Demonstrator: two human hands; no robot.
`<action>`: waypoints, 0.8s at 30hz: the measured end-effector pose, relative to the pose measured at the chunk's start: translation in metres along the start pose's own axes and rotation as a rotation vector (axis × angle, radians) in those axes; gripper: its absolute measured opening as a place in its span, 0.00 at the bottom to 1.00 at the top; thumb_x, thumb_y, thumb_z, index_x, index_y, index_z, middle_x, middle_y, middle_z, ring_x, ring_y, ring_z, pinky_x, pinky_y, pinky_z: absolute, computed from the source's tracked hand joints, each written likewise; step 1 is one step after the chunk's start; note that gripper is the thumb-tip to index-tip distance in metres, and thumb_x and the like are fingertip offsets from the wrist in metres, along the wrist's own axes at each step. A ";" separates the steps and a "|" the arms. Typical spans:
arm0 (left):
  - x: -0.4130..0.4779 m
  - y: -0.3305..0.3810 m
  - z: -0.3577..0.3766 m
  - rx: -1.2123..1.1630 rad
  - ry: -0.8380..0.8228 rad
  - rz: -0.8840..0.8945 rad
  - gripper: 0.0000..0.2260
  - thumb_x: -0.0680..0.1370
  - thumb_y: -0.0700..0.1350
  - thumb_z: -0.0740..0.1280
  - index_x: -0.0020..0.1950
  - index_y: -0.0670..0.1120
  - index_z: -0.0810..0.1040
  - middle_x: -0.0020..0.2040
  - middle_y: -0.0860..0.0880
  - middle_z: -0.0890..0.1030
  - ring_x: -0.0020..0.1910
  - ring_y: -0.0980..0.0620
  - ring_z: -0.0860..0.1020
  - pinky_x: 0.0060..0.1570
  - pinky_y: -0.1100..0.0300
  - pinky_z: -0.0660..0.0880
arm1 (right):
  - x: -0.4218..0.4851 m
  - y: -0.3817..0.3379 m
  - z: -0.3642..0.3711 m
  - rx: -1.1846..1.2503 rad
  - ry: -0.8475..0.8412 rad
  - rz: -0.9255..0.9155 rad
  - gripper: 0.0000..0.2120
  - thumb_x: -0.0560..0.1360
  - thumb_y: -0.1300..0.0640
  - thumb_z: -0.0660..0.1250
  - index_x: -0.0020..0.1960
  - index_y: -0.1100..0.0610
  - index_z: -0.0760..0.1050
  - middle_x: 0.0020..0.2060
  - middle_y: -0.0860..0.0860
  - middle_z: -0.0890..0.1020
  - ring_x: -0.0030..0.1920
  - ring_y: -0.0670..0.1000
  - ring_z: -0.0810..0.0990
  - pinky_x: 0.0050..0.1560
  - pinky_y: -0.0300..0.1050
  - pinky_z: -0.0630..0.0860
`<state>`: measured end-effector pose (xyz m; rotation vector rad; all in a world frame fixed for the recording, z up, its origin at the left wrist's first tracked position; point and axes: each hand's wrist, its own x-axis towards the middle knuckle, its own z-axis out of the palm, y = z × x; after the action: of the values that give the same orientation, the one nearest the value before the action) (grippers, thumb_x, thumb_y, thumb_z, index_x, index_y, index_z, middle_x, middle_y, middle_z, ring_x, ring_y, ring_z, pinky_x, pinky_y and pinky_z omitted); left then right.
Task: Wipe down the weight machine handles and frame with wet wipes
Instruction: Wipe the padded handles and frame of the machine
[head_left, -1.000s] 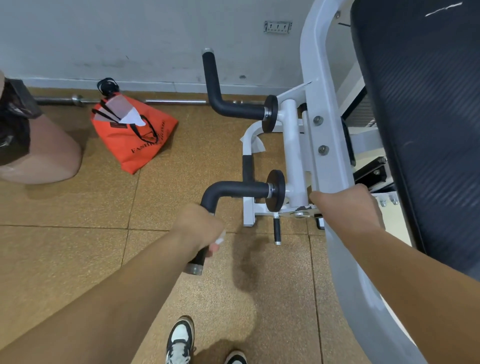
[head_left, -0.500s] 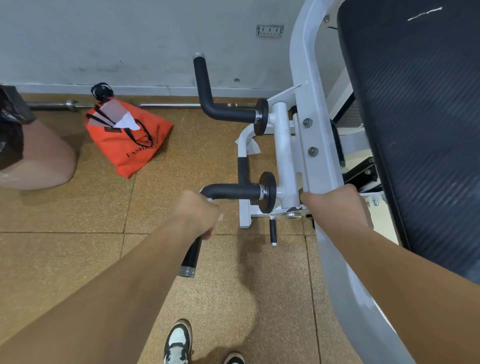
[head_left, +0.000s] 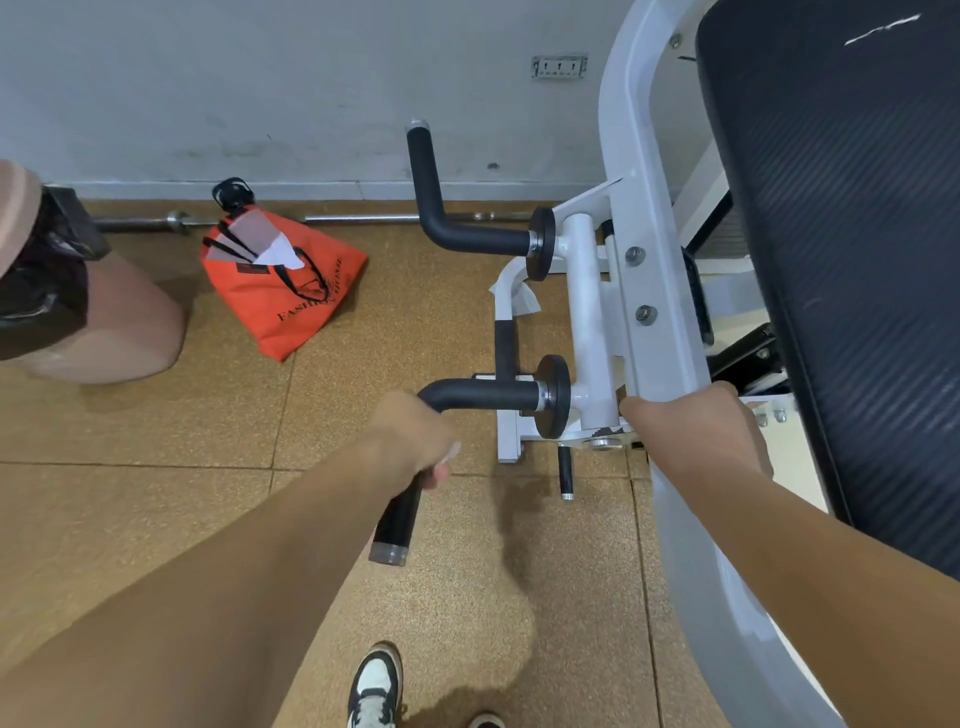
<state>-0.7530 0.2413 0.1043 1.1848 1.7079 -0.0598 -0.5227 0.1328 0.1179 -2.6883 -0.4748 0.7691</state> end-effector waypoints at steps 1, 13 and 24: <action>0.007 0.009 0.000 0.012 -0.006 0.041 0.03 0.81 0.35 0.66 0.47 0.37 0.75 0.30 0.43 0.79 0.27 0.46 0.78 0.44 0.48 0.84 | 0.000 0.001 0.000 -0.006 0.001 0.003 0.25 0.71 0.47 0.72 0.58 0.59 0.68 0.40 0.54 0.79 0.40 0.55 0.78 0.49 0.55 0.81; -0.047 -0.052 -0.002 -0.171 -0.086 -0.043 0.06 0.81 0.42 0.69 0.55 0.42 0.75 0.37 0.43 0.75 0.21 0.50 0.71 0.28 0.57 0.78 | -0.008 -0.001 -0.002 0.054 -0.033 0.009 0.28 0.64 0.43 0.71 0.57 0.61 0.76 0.39 0.54 0.81 0.37 0.56 0.80 0.38 0.47 0.74; -0.091 -0.059 -0.035 0.108 0.134 0.415 0.10 0.85 0.55 0.58 0.52 0.50 0.72 0.37 0.52 0.78 0.28 0.57 0.77 0.29 0.63 0.72 | -0.019 -0.007 -0.010 0.069 -0.035 0.000 0.27 0.69 0.42 0.74 0.58 0.57 0.71 0.42 0.52 0.80 0.42 0.55 0.80 0.52 0.57 0.82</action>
<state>-0.8192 0.1684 0.1614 1.6342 1.5538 0.1869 -0.5336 0.1302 0.1374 -2.6155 -0.4480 0.8189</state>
